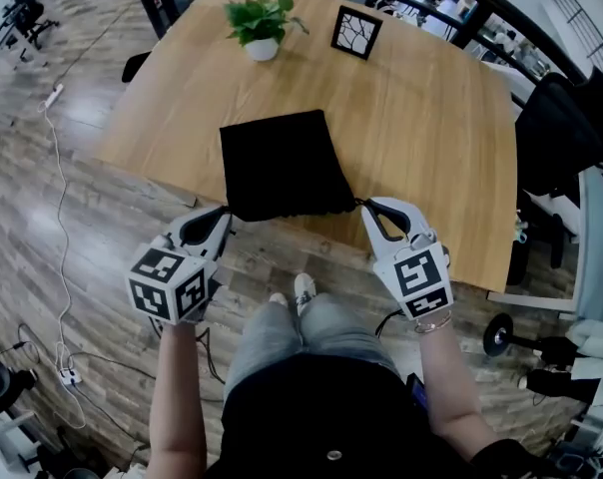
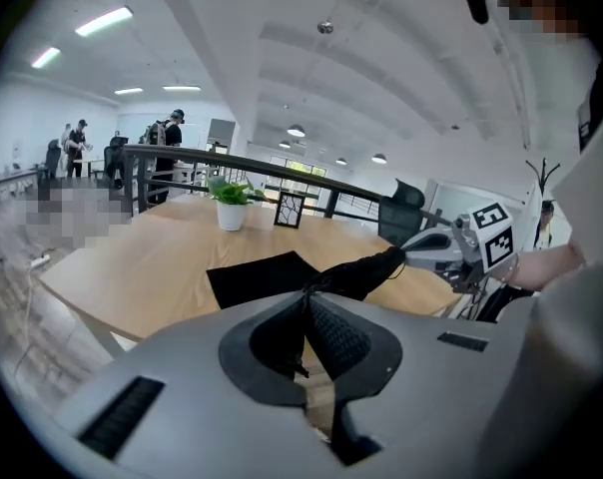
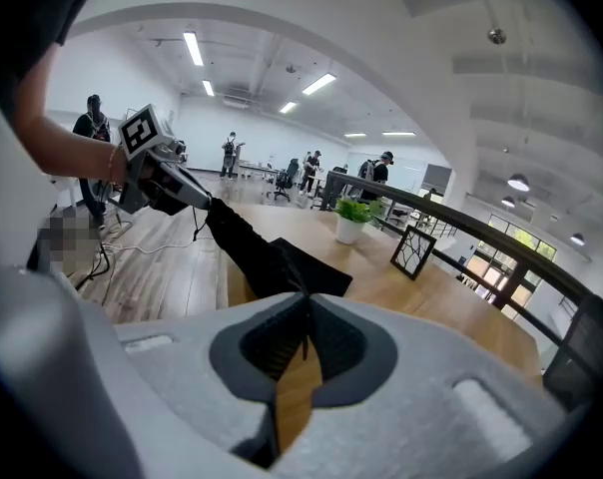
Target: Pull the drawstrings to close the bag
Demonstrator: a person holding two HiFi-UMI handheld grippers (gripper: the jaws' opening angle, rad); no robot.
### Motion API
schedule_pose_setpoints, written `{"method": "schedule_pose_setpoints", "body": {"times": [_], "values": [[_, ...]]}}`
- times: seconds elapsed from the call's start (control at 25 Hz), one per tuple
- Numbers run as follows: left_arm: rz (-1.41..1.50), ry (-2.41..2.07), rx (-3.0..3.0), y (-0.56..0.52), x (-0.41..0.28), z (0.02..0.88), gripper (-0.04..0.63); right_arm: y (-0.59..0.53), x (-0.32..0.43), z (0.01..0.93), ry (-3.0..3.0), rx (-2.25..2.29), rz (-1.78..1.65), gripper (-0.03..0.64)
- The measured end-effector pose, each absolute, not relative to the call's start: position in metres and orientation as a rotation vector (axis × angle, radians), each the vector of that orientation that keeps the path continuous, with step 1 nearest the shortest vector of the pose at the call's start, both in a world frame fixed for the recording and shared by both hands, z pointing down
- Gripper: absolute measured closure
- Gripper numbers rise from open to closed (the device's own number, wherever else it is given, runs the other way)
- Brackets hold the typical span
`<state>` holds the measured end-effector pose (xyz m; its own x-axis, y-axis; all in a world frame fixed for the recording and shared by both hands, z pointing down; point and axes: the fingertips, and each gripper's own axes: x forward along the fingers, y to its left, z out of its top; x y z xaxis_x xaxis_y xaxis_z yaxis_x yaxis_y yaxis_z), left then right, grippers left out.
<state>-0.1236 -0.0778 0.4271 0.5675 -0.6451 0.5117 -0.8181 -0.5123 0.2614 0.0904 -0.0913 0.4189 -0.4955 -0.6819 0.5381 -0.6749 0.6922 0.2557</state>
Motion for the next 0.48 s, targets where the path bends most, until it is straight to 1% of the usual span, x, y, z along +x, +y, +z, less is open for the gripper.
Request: {"method": "schedule_pose_setpoints", "body": {"times": [0.08, 0.16, 0.48], "values": [[0.393, -1.134, 2.321, -0.076, -0.122, 0.420, 0.581, -0.092, 0.090, 0.413, -2.290, 1.050, -0.012, 0.604], [0.367, -1.101, 2.337, -0.074, -0.120, 0.416, 0.581, -0.094, 0.088, 0.407, -2.305, 1.062, -0.014, 0.604], [0.613, -0.932, 2.474, -0.049, -0.106, 0.430, 0.580, -0.097, 0.077, 0.396, -2.330, 1.059, -0.024, 0.604]]}}
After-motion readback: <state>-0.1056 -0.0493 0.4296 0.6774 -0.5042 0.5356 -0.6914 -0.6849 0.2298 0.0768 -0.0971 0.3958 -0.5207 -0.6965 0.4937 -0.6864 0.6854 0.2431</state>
